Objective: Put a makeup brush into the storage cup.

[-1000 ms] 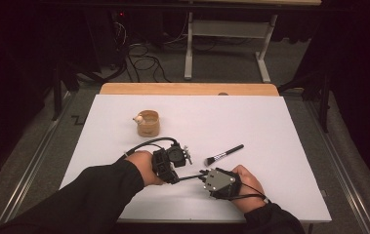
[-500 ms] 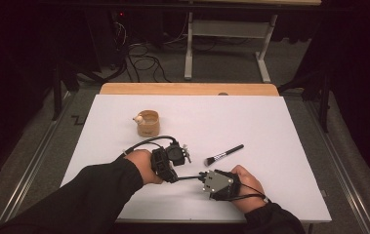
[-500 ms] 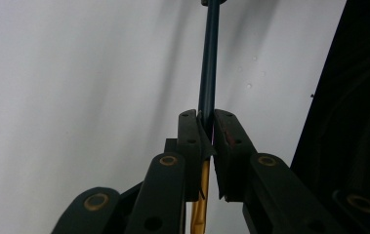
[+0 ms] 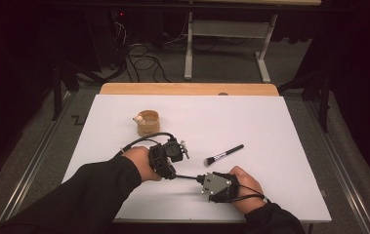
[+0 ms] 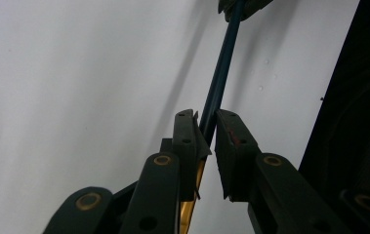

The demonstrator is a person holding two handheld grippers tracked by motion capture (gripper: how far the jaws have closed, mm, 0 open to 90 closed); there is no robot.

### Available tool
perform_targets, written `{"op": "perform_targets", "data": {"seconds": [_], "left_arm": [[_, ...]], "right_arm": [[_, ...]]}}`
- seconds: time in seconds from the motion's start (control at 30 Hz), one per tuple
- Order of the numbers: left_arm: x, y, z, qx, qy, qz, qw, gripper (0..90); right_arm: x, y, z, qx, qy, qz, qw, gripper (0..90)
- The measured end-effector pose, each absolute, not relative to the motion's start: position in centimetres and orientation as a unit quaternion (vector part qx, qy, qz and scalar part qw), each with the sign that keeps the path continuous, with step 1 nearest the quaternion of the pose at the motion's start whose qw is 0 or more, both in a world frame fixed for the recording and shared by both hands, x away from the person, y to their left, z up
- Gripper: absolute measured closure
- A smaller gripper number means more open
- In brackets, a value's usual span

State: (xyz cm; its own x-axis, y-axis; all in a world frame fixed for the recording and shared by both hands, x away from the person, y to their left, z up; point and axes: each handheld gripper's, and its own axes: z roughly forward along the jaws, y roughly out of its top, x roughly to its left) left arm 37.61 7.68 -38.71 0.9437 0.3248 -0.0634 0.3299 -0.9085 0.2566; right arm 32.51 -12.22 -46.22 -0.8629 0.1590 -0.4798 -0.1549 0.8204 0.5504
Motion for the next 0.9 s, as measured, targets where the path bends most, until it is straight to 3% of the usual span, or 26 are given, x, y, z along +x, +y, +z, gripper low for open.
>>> {"op": "perform_targets", "data": {"seconds": [0.33, 0.9], "left_arm": [[37.8, 7.8, -38.7, 0.977, 0.173, -0.002, 0.123, 73.8], [38.1, 9.0, -38.2, 0.963, 0.218, 0.040, 0.155, 30.6]], "right_arm": [[32.5, -12.2, -46.1, -0.003, 0.917, 0.303, 0.259, 87.5], [32.7, -12.7, -46.1, 0.030, 0.917, 0.303, 0.258, 87.5]]}}
